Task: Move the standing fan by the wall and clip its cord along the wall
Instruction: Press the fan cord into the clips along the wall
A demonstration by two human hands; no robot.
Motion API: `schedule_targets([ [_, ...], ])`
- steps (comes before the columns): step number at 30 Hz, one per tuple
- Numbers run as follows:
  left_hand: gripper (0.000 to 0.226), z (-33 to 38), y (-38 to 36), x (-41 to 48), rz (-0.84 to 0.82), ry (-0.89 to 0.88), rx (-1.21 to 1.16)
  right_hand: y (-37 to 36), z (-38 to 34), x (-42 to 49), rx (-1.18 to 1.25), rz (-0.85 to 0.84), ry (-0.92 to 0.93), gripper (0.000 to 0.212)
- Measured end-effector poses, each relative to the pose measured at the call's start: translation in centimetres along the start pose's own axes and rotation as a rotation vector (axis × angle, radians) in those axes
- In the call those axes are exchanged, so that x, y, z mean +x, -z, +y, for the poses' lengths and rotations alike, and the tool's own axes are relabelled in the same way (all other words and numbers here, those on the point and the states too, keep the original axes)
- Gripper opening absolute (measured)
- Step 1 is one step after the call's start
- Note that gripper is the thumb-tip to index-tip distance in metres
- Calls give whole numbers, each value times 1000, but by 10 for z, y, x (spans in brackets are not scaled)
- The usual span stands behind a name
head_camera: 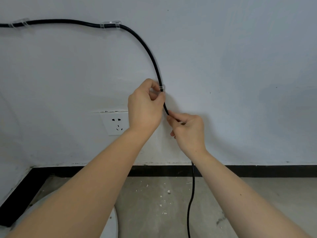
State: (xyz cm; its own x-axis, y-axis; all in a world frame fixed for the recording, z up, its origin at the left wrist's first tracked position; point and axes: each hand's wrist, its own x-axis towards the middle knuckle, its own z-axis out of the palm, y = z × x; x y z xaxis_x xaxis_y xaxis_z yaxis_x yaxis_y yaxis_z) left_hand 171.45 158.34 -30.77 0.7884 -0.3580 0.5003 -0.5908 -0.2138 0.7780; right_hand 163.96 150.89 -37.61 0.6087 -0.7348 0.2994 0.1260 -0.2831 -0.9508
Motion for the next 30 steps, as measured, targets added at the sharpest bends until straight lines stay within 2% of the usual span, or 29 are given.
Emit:
schedule_targets([
  [6, 6, 0, -4, -1, 12, -9, 3, 12, 22, -15, -75, -55, 119, 39],
  [10, 6, 1, -7, -3, 47, 28, -5, 28, 33, -24, -50, -85, -46, 21],
  [13, 8, 2, -11, -6, 84, 53, -27, 32, 36, -25, 7, -115, -195, 37],
  [16, 6, 1, -15, -9, 141, 74, -70, 28, 35, -21, 27, -129, -264, 44],
  [21, 9, -4, -17, -17, 168, 114, -145, 17, 32, -15, 16, -115, -384, 44],
  [28, 15, -17, -8, -19, 90, 191, -288, 13, 26, -6, 38, -99, -503, 44],
  [30, 13, -23, -9, -21, 71, 208, -263, 14, 25, -5, 15, -86, -508, 45],
])
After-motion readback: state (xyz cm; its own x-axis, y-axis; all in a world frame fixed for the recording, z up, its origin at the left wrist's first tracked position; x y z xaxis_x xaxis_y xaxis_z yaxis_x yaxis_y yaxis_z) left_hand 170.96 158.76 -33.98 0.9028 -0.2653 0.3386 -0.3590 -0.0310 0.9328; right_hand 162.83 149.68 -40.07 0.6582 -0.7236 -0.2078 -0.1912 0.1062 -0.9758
